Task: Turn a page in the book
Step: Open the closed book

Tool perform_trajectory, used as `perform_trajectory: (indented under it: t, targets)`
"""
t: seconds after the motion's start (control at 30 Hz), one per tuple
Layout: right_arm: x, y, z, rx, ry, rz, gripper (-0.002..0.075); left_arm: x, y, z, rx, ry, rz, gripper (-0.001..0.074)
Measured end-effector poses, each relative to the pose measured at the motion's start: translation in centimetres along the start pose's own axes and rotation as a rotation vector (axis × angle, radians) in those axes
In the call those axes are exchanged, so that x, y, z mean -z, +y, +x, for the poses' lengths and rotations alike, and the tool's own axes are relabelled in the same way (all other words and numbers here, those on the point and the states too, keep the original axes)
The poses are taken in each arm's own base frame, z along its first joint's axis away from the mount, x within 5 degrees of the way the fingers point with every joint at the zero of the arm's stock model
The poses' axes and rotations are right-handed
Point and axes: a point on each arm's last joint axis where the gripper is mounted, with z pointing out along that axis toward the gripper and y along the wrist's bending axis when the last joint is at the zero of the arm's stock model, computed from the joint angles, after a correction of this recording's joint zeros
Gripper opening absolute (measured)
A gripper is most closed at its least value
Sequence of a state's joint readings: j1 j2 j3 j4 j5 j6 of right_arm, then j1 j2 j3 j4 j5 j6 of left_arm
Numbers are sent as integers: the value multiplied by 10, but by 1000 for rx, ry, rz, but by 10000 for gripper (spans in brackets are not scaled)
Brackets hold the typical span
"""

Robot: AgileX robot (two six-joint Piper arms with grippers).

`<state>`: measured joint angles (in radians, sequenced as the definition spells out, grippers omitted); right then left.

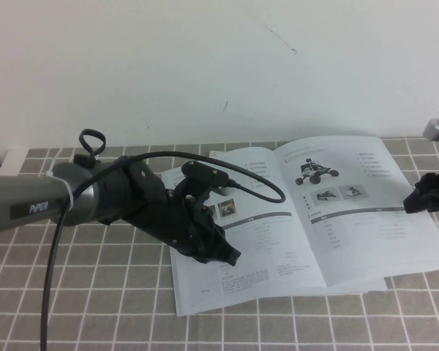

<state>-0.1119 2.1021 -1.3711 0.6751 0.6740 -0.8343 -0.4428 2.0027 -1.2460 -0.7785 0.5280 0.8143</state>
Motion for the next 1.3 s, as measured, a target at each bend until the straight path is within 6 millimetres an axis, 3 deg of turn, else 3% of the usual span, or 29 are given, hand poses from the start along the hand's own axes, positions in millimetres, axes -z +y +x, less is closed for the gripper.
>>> perform_trajectory:
  t: [0.43, 0.7, 0.93, 1.3]
  targets:
    - [-9, 0, 4, 5, 24, -43, 393, 0, 0, 0, 2, -1, 1, -4]
    - [-14, 19, 0, 46, -9, -164, 393, 0, 0, 0, 2, -1, 1, -4]
    - [-26, 38, -2, 103, 16, -172, 393, 0, 0, 0, 2, -1, 1, -4]
    - [1, -1, -14, 36, 77, 17, 393, 0, 0, 0, 2, 0, 1, -4]
